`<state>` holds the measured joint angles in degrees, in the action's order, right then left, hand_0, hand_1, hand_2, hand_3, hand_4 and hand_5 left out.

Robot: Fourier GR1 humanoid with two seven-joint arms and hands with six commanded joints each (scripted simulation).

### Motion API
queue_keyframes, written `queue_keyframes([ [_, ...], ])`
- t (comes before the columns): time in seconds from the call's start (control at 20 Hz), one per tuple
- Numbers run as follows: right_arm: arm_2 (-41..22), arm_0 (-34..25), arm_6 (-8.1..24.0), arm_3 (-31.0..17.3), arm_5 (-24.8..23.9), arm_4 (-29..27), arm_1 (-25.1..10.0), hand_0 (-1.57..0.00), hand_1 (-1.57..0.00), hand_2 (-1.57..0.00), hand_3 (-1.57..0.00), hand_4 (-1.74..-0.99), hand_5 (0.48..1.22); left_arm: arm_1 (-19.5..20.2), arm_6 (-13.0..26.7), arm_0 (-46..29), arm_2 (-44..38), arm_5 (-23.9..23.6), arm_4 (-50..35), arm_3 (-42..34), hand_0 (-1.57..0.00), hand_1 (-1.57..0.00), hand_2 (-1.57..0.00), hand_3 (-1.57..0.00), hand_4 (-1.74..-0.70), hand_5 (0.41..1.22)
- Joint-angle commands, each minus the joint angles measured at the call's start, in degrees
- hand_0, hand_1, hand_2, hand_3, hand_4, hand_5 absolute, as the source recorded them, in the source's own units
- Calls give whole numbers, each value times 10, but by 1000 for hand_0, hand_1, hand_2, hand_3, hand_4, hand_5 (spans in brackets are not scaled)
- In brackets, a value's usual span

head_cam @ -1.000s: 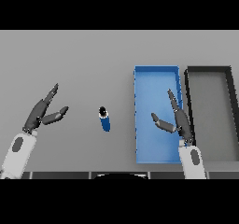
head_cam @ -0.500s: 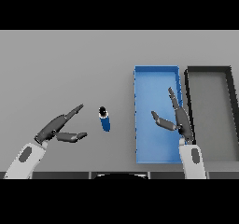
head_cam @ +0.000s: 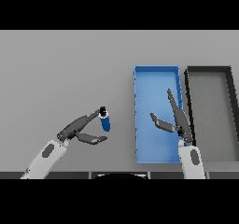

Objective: Pick up the blue pipe and place it into the blue bin.

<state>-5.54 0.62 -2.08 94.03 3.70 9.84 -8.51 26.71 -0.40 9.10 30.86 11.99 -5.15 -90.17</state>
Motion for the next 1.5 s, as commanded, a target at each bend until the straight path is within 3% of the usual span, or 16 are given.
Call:
queue_keyframes([
  [0.0,0,-4,5,-1,-3,2,2,1,1,1,1,-1207,555,-10,-7,3,2,-6,6,9,1,1,1,1,-1140,488],
  [0.15,3,1,-9,-4,3,-6,0,1,1,1,1,-1207,551,-47,-4,17,5,-15,9,49,1,1,1,1,-1126,491],
  [0.4,8,0,-10,-5,3,-11,1,1,1,1,1,-1200,547,-89,-35,38,7,-34,35,124,1,1,1,1,-1104,497],
  [0.55,8,9,-19,-7,4,-7,-5,1,1,1,1,-1192,549,-117,-62,50,3,-32,25,146,1,1,-51,-16,-1117,543],
  [0.65,5,6,-17,-4,1,0,-5,1,1,1,1,-1186,554,-127,-66,47,-6,-20,-2,150,1,-44,-166,-108,-1176,601],
  [0.75,10,-3,-11,-4,5,-9,-7,1,1,1,1,-1196,560,-142,-62,50,-11,-12,-22,150,-39,-248,-417,-345,-1268,675],
  [0.8,8,2,-15,-7,5,-4,-9,1,1,1,1,-1192,560,-149,-57,47,-12,-9,-32,152,-179,-411,-578,-590,-1301,784],
  [0.85,5,7,-16,-5,5,-3,-7,1,1,1,1,-1191,561,-156,-60,46,-14,-11,-36,155,-418,-642,-777,-777,-1383,872],
  [0.95,4,8,-15,-1,0,2,-5,1,1,1,1,-1184,562,-160,-67,42,-10,-18,-25,149,-833,-976,-1063,-1015,-1505,997],
  [1.05,2,3,-10,-5,-4,6,-2,1,1,1,1,-1179,561,-163,-66,36,-2,-18,-22,142,-1099,-1190,-1246,-1196,-1588,1078],
  [1.1,3,5,-11,-1,-2,4,-3,1,1,1,1,-1178,561,-159,-67,37,0,-19,-20,140,-1193,-1266,-1311,-1258,-1617,1106],
  [1.2,4,10,-13,1,0,4,-8,1,1,1,1,-1176,559,-163,-73,35,14,-30,-6,133,-1329,-1376,-1404,-1370,-1561,1148],
  [1.45,7,-6,7,-8,1,3,-10,1,1,1,1,-1160,554,-172,-96,32,9,-41,5,111,-1492,-1507,-1516,-1505,-1494,1197],
])
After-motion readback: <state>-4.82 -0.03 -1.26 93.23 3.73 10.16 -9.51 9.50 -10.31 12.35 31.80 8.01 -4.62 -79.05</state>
